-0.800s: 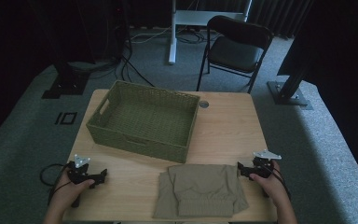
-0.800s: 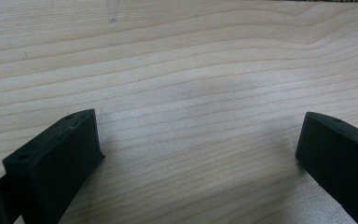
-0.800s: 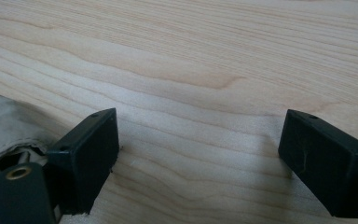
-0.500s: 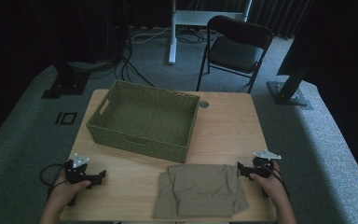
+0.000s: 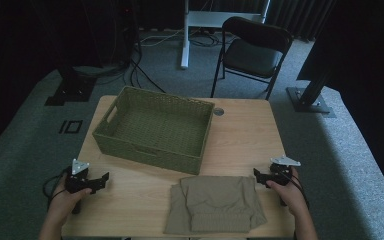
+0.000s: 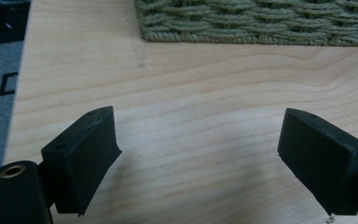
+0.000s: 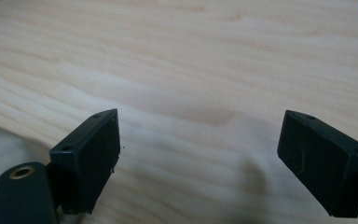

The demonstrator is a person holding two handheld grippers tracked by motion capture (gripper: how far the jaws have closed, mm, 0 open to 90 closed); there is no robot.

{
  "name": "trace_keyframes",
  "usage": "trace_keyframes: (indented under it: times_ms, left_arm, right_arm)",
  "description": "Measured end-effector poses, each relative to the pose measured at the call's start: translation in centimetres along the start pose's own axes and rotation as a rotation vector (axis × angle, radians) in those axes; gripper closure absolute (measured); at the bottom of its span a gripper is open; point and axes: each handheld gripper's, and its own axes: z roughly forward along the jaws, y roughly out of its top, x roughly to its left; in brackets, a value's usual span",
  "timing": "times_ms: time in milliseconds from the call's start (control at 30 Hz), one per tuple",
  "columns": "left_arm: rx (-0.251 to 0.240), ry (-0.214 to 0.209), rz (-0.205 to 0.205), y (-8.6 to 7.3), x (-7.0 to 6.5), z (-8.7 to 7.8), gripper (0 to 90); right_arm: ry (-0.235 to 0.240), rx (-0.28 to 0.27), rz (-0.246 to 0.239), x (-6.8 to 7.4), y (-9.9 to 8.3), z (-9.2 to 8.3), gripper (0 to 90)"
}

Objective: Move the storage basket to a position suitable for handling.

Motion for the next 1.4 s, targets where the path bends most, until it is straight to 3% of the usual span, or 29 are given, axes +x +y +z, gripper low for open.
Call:
trace_keyframes:
  times_ms: [233, 600, 633, 767, 933, 1167, 1400]
  left_arm:
    - [-0.022, 0.027, 0.007, 1.2, 0.7, 0.0, 12.5]
    - [-0.084, 0.015, 0.023, 2.9, 1.4, -0.2, 12.5]
    - [-0.112, -0.003, 0.013, 3.5, 1.5, -0.3, 12.5]
    - [-0.122, 0.006, 0.012, 4.4, 1.9, -0.4, 12.6]
    - [-0.186, -0.031, -0.018, 5.1, 1.9, -0.7, 12.6]
    - [-0.205, -0.016, -0.009, 6.1, 2.4, -0.9, 12.6]
    - [-0.25, -0.01, 0.007, 8.2, 2.9, -1.7, 12.6]
  right_arm:
    - [0.036, -0.03, 0.001, 1.2, 1.8, -0.1, 12.7]
    - [0.085, -0.049, 0.001, 3.0, 3.1, 0.1, 12.9]
    - [0.083, -0.049, -0.007, 3.2, 3.2, 0.1, 12.9]
    - [0.093, -0.067, -0.034, 4.4, 4.2, 0.0, 13.0]
    - [0.116, -0.077, -0.047, 5.7, 5.1, 0.0, 13.0]
    - [0.154, -0.112, -0.028, 7.4, 6.5, -0.1, 13.0]
    - [0.175, -0.151, -0.039, 8.9, 8.1, -0.4, 13.1]
